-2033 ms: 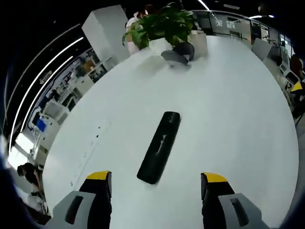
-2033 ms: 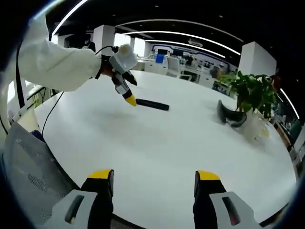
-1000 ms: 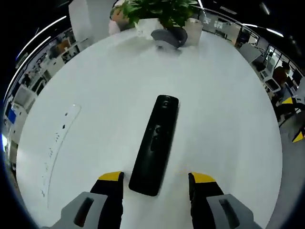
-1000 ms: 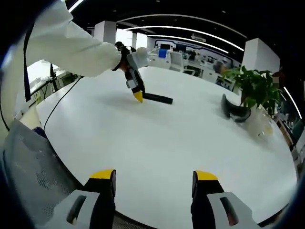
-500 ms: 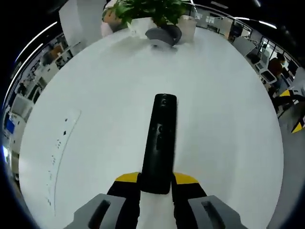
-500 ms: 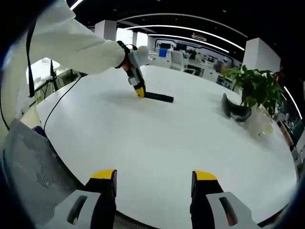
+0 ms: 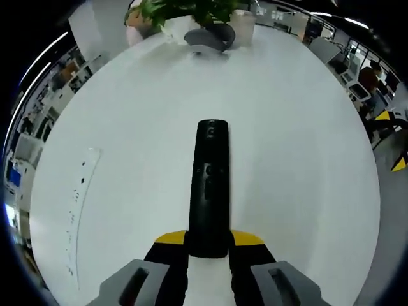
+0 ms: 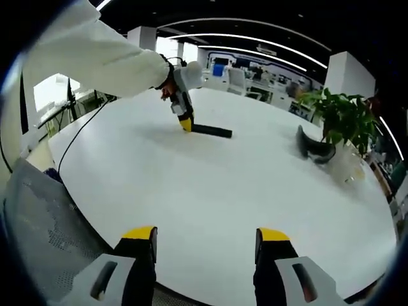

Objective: Press the specified remote control buttons in sequence, fully releasing each button before pressing the next.

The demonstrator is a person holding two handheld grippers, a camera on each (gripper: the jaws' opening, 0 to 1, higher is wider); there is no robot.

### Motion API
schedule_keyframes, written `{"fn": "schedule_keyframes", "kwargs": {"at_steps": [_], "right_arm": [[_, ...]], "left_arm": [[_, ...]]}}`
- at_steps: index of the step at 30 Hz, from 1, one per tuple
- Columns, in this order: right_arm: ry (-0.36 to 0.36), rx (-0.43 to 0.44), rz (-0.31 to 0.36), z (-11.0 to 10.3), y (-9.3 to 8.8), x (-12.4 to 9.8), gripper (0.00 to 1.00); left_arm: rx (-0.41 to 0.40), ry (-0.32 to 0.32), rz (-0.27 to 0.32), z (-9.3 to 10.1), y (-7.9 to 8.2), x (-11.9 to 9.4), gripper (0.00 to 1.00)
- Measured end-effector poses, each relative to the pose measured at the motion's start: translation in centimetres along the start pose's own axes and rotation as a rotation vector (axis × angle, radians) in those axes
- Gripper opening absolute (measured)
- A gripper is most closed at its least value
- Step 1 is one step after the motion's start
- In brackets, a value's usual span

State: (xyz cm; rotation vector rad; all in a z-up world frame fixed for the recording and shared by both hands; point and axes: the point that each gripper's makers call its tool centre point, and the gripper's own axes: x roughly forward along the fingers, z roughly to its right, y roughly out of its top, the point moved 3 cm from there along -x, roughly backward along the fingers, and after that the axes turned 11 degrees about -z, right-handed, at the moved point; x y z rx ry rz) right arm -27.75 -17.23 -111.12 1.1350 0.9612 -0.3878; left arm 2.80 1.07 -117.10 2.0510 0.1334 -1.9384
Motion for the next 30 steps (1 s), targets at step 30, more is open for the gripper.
{"fn": "schedule_keyframes", "kwargs": {"at_steps": [30], "right_arm": [[-0.008,0.086,0.039,1.0,0.3,-0.7,0.40]], "left_arm": [[0.031,0.001,-0.139,6.1,-1.0,-0.6,0.23]]}}
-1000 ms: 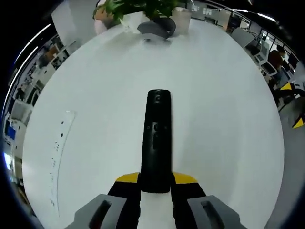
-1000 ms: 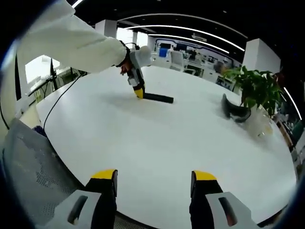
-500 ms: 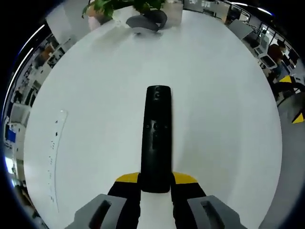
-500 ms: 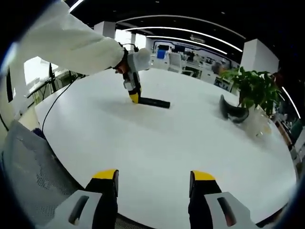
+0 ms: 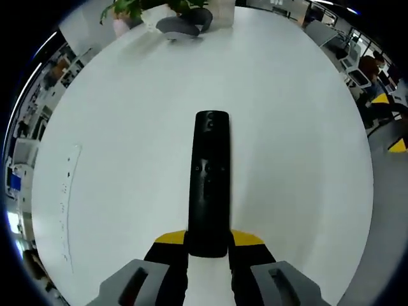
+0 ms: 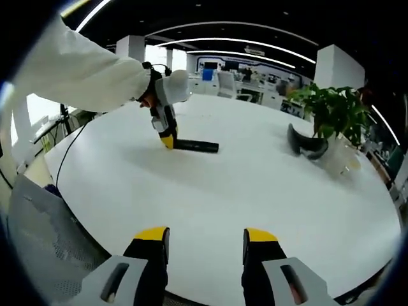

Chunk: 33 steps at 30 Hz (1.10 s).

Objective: Press the specified remote control buttons in sequence, fully releasing each button before pressing the next.

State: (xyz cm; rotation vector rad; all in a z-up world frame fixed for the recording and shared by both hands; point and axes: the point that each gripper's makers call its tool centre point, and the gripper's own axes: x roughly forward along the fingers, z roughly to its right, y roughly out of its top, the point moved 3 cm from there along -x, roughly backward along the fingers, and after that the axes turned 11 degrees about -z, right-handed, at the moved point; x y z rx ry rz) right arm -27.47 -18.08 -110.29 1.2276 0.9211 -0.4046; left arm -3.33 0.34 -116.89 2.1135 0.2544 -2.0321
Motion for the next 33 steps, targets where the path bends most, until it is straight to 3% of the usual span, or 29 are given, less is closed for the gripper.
{"fn": "schedule_keyframes", "kwargs": {"at_steps": [24,33], "right_arm": [[0.003,0.043,0.007,0.4,0.3,-1.3,0.01],[-0.010,0.037,0.007,0.5,0.4,-1.4,0.00]], "left_arm": [[0.006,0.002,-0.069,7.6,-1.4,-0.4,0.23],[-0.012,-0.003,-0.043,10.2,-2.1,-0.5,0.23]]}}
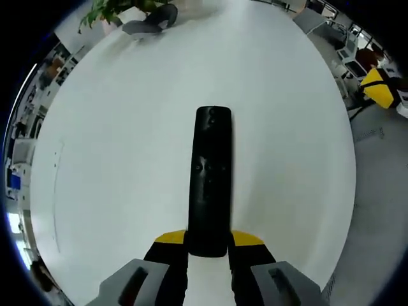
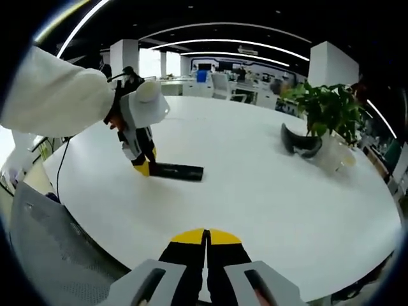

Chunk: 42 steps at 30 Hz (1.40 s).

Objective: Press the specified remote control buttons in sequence, fully releasing each button before pressing the next.

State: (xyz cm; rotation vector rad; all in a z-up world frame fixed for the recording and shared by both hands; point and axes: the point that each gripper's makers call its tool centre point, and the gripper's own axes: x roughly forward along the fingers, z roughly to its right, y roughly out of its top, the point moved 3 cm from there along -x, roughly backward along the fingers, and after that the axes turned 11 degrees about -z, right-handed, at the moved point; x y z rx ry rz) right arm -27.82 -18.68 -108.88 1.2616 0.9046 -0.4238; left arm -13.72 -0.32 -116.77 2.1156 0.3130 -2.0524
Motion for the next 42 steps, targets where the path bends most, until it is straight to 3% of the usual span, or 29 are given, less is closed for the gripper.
{"fn": "schedule_keyframes", "kwargs": {"at_steps": [19,42], "right_arm": [[0.008,-0.007,-0.006,-0.3,0.0,0.0,0.00],[0.024,-0.055,-0.027,-0.8,-0.2,0.1,0.00]], "left_arm": [[-0.002,-0.002,0.035,6.1,-1.8,-0.2,0.23],[0.034,-0.007,0.086,10.9,-2.6,-0.4,0.23]]}}
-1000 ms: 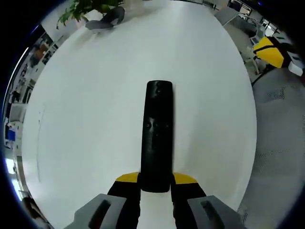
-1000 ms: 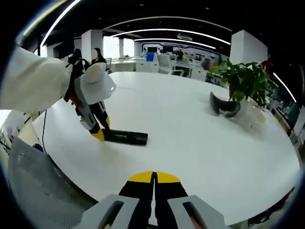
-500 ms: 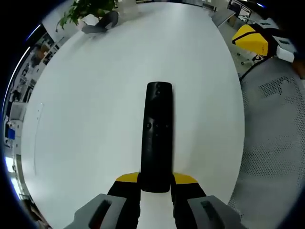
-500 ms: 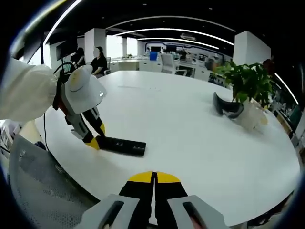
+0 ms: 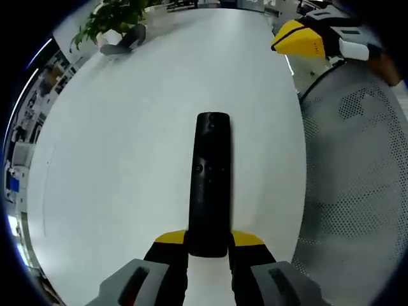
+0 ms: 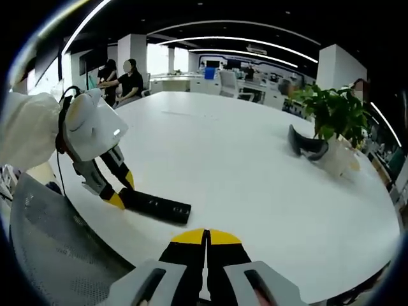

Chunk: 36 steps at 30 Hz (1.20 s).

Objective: Press the specified remote control buttons in sequence, fully releasing each button before pressing the next.

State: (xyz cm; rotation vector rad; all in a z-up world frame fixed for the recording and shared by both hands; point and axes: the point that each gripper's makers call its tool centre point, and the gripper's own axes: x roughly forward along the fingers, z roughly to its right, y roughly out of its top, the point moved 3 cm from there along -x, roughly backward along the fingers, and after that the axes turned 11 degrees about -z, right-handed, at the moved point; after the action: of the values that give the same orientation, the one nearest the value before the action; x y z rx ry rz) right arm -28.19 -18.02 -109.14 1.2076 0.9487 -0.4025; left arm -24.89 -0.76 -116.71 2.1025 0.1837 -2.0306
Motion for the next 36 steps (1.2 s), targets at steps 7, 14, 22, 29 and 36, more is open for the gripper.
{"fn": "schedule_keyframes", "kwargs": {"at_steps": [7,14,22,29,36], "right_arm": [[0.047,0.003,-0.009,-0.5,0.0,0.1,0.00],[0.180,0.016,-0.118,-2.4,-0.3,0.8,0.00],[0.255,-0.014,-0.273,-3.5,-0.6,3.0,0.00],[0.261,-0.020,-0.390,-3.6,-1.4,5.1,0.00],[0.332,0.026,-0.465,-3.9,-2.1,6.3,0.00]], "left_arm": [[0.024,0.002,-0.005,1.4,0.0,-0.1,0.23],[0.029,-0.006,0.025,2.4,-0.2,-0.1,0.23],[0.050,-0.005,0.026,4.1,-0.1,-0.2,0.23],[0.042,-0.008,0.025,4.7,-0.1,-0.2,0.23],[0.035,-0.010,0.025,5.2,-0.2,-0.1,0.23]]}}
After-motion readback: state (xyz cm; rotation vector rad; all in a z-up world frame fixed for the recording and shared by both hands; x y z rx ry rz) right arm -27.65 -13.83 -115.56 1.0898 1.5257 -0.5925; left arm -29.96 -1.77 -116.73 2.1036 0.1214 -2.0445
